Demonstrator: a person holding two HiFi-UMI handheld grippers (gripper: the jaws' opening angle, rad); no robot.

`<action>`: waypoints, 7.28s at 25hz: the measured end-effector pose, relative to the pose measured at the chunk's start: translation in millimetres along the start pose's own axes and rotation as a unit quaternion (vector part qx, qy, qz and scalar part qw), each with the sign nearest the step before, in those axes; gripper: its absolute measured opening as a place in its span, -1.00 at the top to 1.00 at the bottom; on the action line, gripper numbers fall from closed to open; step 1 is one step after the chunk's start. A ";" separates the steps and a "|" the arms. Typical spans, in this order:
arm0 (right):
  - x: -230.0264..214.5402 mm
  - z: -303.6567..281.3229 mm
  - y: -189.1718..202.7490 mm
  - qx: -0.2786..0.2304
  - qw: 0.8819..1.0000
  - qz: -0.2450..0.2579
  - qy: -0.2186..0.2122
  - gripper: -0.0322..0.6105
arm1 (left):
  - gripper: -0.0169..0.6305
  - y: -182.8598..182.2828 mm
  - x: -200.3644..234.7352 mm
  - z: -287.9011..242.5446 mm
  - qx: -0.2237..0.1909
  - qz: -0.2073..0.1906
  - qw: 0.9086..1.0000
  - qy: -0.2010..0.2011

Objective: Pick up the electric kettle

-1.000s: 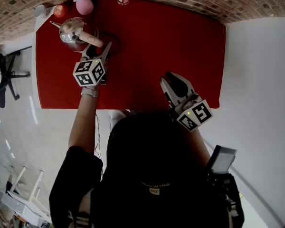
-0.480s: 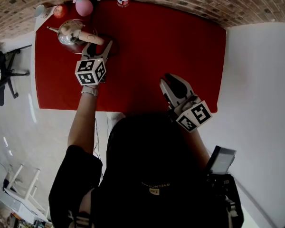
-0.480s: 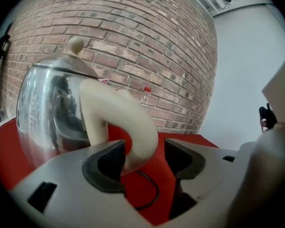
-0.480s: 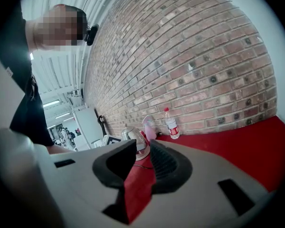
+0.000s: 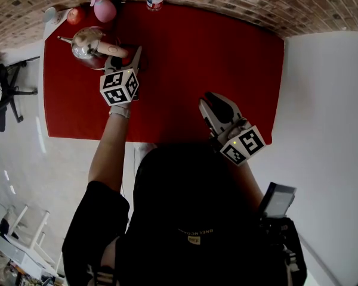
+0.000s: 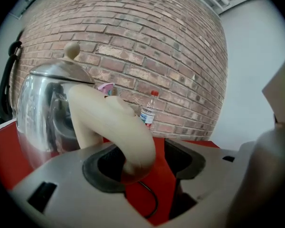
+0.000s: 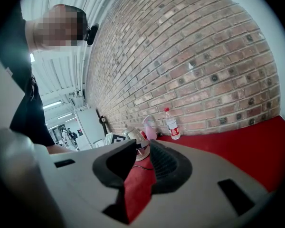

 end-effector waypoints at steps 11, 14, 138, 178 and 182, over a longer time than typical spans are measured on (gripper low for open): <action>-9.0 1.4 -4.2 0.004 1.000 -0.004 -0.009 0.64 | 0.53 -3.0 6.9 0.6 0.004 -0.014 0.999 -0.040; -8.9 -1.4 -6.3 0.005 1.000 -0.004 -0.015 0.64 | 0.54 -2.4 6.5 2.5 0.012 -0.020 0.999 -0.038; 398.3 -112.7 118.2 0.154 0.865 0.144 -0.456 0.72 | 0.51 -28.8 4.9 595.5 -0.061 -0.083 0.965 -0.241; 492.2 -81.3 204.0 0.209 0.811 0.161 -0.522 0.87 | 0.51 45.4 -19.3 713.0 -0.058 -0.039 0.937 -0.343; 490.7 -81.4 205.3 0.207 0.812 0.171 -0.518 0.88 | 0.51 44.0 -17.9 710.5 -0.060 -0.039 0.939 -0.338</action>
Point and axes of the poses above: the fingertips, and each gripper's own axes: z backward along the fingers, x to its left, y out of its underside, the point moved 6 cm from there along z, backward along the fingers, and after that the axes turned 12 degrees about -z, right-handed, at the moved point
